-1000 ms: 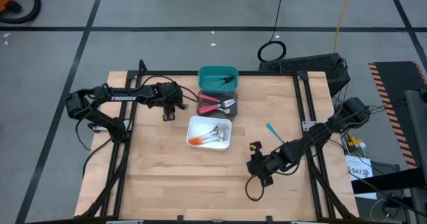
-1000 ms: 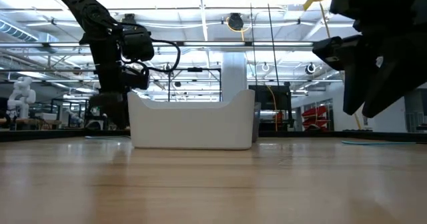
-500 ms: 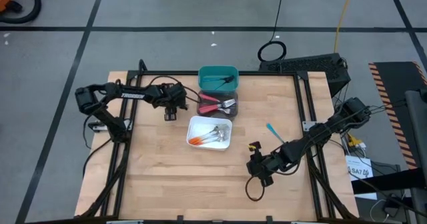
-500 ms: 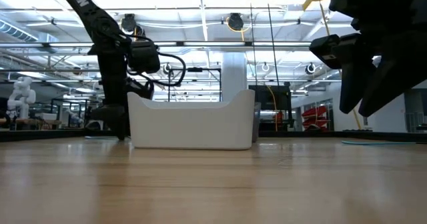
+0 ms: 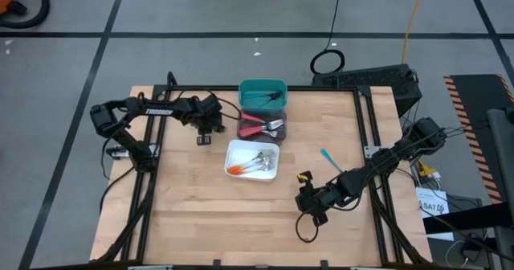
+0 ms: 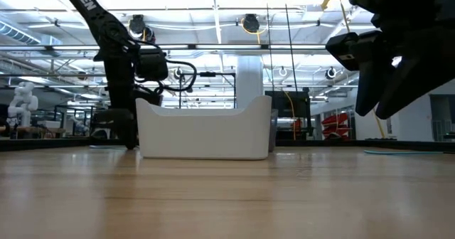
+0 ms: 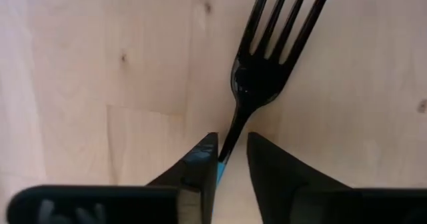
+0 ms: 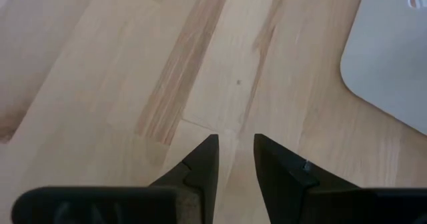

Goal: Sort silverware by color (type)
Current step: Put the left blue fork into the blue bin

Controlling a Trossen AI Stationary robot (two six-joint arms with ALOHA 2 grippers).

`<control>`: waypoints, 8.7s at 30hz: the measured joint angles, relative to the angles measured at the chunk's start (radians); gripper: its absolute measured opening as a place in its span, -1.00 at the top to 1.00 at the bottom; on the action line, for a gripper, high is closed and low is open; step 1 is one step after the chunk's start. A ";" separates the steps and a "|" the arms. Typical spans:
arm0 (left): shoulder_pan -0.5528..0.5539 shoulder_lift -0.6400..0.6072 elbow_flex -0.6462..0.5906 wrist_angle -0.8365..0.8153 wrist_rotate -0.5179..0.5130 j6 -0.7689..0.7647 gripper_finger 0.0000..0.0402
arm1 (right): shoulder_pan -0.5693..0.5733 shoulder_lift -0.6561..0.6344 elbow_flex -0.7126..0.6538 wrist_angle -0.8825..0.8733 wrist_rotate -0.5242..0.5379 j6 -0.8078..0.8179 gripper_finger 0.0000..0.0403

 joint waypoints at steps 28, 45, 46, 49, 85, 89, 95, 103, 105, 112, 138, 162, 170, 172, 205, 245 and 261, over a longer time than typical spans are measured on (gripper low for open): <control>-0.112 0.013 0.197 -0.274 -0.090 -0.331 0.98 | 0.000 0.000 0.000 0.035 0.000 0.030 0.56; -0.285 -0.189 0.368 -0.471 -0.161 -0.641 0.99 | 0.000 0.001 -0.001 0.045 0.108 0.017 0.56; -0.302 -0.206 0.371 -0.472 -0.161 -0.655 0.99 | 0.000 0.001 -0.001 0.048 0.108 0.007 0.56; -0.367 -0.240 0.388 -0.483 -0.161 -0.703 0.99 | 0.000 0.001 -0.001 0.056 0.122 -0.025 0.56; -0.755 -0.227 0.411 -0.105 -0.309 -0.934 0.99 | -0.035 0.000 -0.074 0.131 0.216 -0.250 0.56; -0.746 -0.211 0.412 -0.089 -0.308 -0.924 0.99 | -0.035 0.000 -0.118 0.149 0.183 -0.247 0.56; -0.738 -0.191 0.412 -0.029 -0.308 -0.851 0.99 | -0.033 0.000 -0.125 0.153 0.179 -0.247 0.56; -0.706 -0.102 0.589 -0.098 -0.307 -0.819 0.99 | 0.003 -0.076 -0.126 0.147 0.179 -0.217 0.56; -0.694 -0.063 0.664 -0.186 -0.293 -0.807 0.99 | 0.016 -0.110 -0.125 0.153 0.179 -0.212 0.56; -0.687 0.114 0.959 -0.447 -0.219 -0.754 0.99 | 0.059 -0.243 -0.125 0.155 0.303 -0.216 0.56; -0.705 0.364 1.357 -0.747 -0.184 -0.536 0.99 | 0.098 -0.401 -0.124 0.437 0.796 -0.578 -0.09; -0.799 0.374 1.358 -0.747 -0.050 -0.573 0.99 | 0.224 -0.371 -0.124 0.231 0.647 -0.673 -0.04; -0.791 0.432 1.357 -0.791 0.011 -0.589 0.99 | 0.216 -0.371 -0.124 0.383 0.633 -0.890 -0.04; -0.790 0.442 1.357 -0.790 0.030 -0.572 0.99 | 0.204 -0.371 -0.124 0.388 0.592 -0.920 -0.04; -0.792 0.451 1.357 -0.773 0.066 -0.489 0.99 | -0.051 -0.193 -0.124 0.645 0.250 -1.067 -0.04; -0.787 0.449 1.357 -0.749 0.087 -0.480 0.95 | -0.076 -0.193 -0.126 0.578 0.157 -1.066 0.98; -0.796 0.450 1.405 -0.745 -0.088 -0.475 0.23 | -0.077 -0.198 -0.123 0.560 0.191 -1.077 1.00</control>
